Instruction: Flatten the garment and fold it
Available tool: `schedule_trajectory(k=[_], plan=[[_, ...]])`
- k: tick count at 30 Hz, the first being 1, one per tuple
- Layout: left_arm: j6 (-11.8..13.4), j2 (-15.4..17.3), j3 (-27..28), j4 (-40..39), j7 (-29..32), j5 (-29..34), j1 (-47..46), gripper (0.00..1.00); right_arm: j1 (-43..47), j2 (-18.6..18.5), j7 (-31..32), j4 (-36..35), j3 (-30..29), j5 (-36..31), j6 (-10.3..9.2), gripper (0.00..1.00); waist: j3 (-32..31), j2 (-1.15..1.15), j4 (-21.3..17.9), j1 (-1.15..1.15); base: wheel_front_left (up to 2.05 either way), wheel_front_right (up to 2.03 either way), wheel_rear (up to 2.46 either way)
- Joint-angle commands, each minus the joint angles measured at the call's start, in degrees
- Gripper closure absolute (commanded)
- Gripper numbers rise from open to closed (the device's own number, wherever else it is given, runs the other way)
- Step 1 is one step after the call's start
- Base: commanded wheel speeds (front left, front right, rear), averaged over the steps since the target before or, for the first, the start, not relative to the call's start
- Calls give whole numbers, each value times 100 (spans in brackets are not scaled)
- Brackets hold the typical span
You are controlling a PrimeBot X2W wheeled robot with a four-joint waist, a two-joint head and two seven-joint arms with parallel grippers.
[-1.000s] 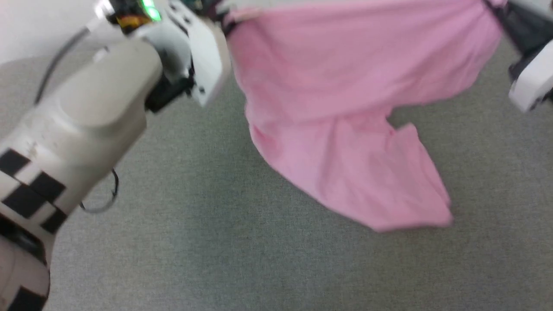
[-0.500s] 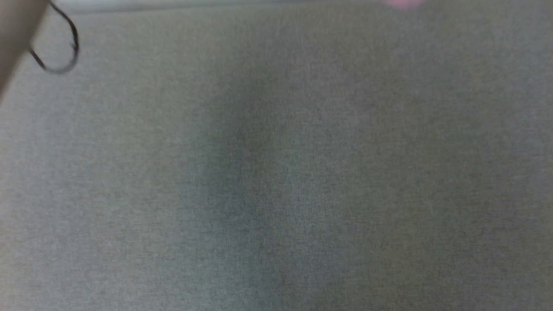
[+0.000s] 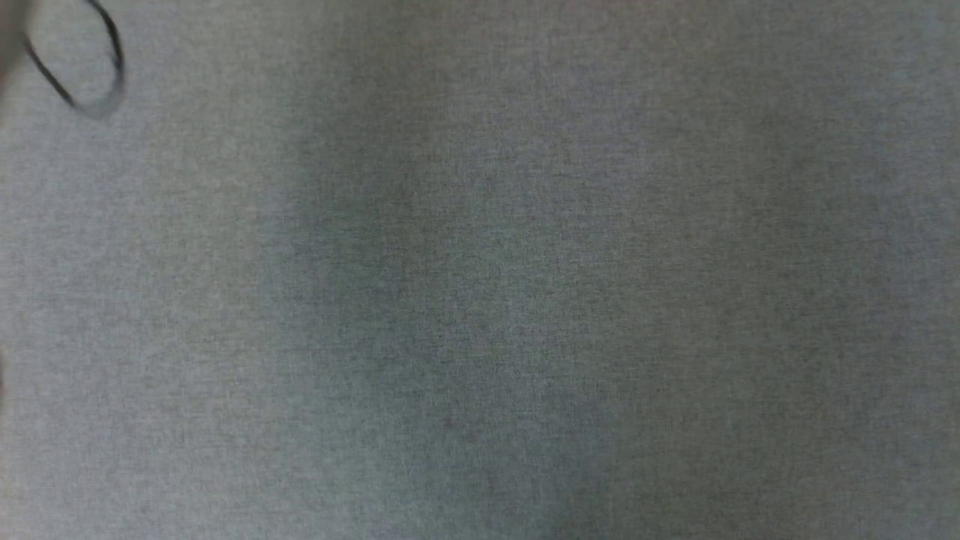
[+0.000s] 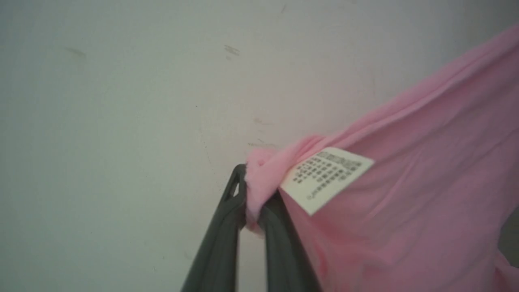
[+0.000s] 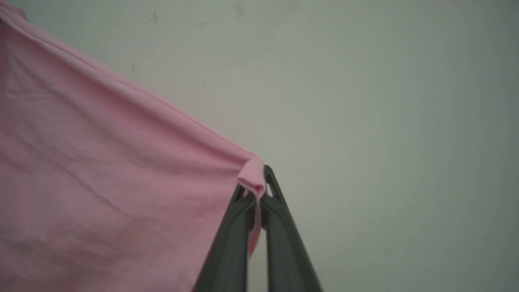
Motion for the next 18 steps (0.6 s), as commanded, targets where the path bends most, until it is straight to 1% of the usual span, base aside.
schedule_trajectory(k=[1,5,8,10,14,16,18], plan=[[54,-16,0,63,-73,-75,288,100,279,35,-48,56,126,-53,-13,100,54,0,25,-2,0,0,0],[95,-24,86,125,-202,-256,1163,100,995,88,-168,65,483,-74,-13,100,-6,0,-5,-2,0,0,0],[138,7,147,-10,-241,-299,1955,100,1631,44,-215,-71,793,-131,-13,100,-154,0,-7,-2,0,0,0],[252,54,317,-347,-246,-238,2498,100,2108,-23,-226,-285,933,-112,-13,100,-291,0,5,-2,0,0,0],[566,194,747,-1152,-248,-32,3814,100,3247,-228,-230,-1032,927,-50,-13,100,-656,0,1,-2,0,0,0],[751,329,1015,-1563,-248,76,4530,100,3859,-361,-231,-1374,953,-36,-13,100,-866,0,-30,-2,0,0,0],[875,470,1159,-1907,-249,224,5242,100,4470,-477,-231,-1659,930,13,-13,100,-1092,0,-54,-2,0,0,0]])
